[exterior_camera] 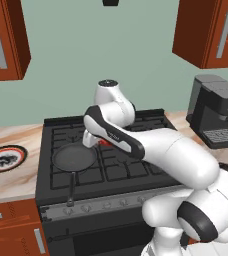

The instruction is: Place the fish on the plate and place the cucumber on the same plate.

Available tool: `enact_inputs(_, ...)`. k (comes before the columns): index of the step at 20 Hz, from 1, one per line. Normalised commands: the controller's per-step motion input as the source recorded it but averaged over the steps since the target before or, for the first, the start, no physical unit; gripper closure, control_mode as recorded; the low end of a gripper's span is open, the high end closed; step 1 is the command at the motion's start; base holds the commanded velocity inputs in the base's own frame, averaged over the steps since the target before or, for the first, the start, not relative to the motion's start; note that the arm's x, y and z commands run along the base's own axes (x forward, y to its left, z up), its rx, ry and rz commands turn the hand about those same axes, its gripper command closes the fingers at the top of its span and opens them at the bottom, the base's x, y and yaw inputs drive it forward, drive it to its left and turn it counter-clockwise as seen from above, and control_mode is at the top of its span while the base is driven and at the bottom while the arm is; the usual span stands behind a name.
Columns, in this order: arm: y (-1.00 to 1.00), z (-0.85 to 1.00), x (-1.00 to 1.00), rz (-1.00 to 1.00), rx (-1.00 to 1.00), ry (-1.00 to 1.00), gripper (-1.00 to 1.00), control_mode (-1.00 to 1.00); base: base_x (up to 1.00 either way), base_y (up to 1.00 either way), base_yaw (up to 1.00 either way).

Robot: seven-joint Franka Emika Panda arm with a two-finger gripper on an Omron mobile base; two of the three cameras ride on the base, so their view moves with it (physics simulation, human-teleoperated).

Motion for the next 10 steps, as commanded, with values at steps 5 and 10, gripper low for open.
enact_inputs(5, 0.00, 0.00, 0.00, 0.00, 0.00, 0.00, 1.00, -1.00, 0.00, 0.00, 0.00)
enact_inputs(10, 0.00, 0.00, 0.00, 0.00, 0.00, 0.00, 1.00, -1.00, 0.00, 0.00, 0.00)
